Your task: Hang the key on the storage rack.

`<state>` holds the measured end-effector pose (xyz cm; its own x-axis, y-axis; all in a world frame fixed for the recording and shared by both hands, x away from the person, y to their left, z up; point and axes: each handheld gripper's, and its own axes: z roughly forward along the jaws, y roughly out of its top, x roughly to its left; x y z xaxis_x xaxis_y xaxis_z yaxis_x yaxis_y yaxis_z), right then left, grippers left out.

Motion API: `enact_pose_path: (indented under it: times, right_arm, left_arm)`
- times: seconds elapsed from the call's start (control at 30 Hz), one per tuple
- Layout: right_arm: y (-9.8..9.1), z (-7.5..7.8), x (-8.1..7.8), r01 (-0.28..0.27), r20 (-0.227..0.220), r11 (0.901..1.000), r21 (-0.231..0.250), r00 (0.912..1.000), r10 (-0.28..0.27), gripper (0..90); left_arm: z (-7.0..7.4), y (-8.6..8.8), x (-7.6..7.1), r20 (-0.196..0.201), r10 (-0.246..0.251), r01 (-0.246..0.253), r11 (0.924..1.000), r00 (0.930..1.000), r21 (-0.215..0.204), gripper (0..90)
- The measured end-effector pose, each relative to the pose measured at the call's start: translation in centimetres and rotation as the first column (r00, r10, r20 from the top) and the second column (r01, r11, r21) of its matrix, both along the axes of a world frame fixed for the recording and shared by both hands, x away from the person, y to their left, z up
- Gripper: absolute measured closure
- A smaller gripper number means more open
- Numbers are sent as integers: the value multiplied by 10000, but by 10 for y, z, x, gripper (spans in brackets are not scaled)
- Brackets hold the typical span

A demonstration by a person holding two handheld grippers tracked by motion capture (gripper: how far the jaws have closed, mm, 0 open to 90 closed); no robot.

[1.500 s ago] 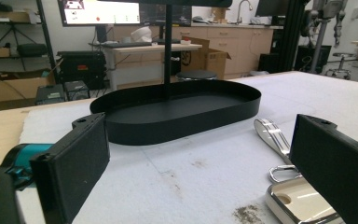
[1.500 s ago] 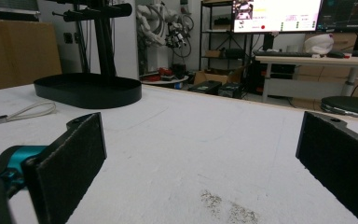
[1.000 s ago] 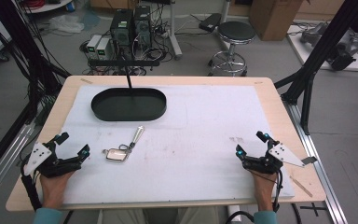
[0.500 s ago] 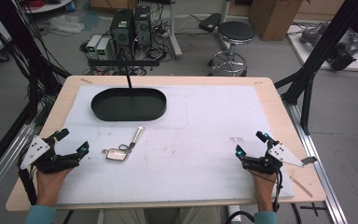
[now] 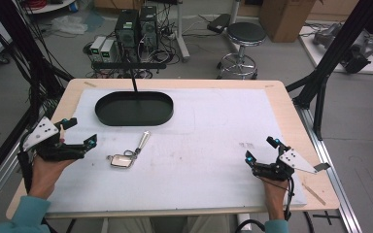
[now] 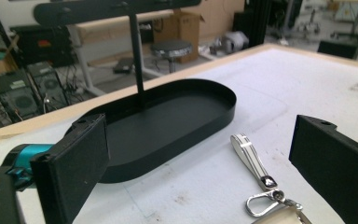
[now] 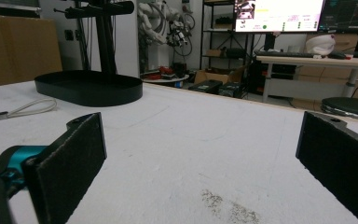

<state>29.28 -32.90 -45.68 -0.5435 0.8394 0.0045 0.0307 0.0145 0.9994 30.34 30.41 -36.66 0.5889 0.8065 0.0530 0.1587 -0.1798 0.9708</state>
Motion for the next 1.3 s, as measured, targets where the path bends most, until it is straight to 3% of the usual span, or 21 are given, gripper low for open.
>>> enact_pose_path:
  times: [0.13, 0.33, 0.5, 0.57, 0.77, 0.9, 1.13, 1.27, 1.3]
  right_arm:
    - [0, 0, 0, -1, -24, 10000, 7, 10000, 1, 9]
    - [0, 0, 0, -24, 4, 10000, -6, 10000, 24, 9]
    - [0, 0, 0, -9, -35, 10000, 7, 10000, 9, 9]
    - [0, 0, 0, -14, -45, 10000, 14, 10000, 14, 9]
    - [0, 0, 0, -33, -22, 10000, -3, 10000, 33, 9]
    - [0, 0, 0, -10, -5, 10000, -20, 10000, 10, 9]
    - [0, 0, 0, 0, -85, 10000, 27, 10000, 0, 9]
    - [0, 0, 0, 0, -108, 10000, 29, 9999, 1, 9]
    - [0, 0, 0, 2, -97, 10000, 17, 10000, -2, 9]
  left_arm:
    - [12, -9, 7, -479, -25, 44, 9992, 9988, 409, 55]
    - [25, -27, 20, -1275, -272, 388, 9953, 9915, 889, 55]
    - [30, -45, 29, -1557, -432, 700, 9828, 9869, 1710, 55]
    - [31, -53, 31, -1685, -495, 852, 9736, 9845, 2117, 55]
    - [32, -70, 39, -2133, -459, 1011, 9614, 9759, 2560, 55]
    - [31, -81, 47, -2565, -401, 1136, 9536, 9657, 2789, 55]
    - [30, -101, 60, -3347, -321, 1388, 9438, 9418, 2999, 55]
    - [28, -112, 67, -3882, -245, 1545, 9390, 9212, 3073, 55]
    - [26, -116, 69, -4029, -183, 1596, 9338, 9151, 3202, 55]
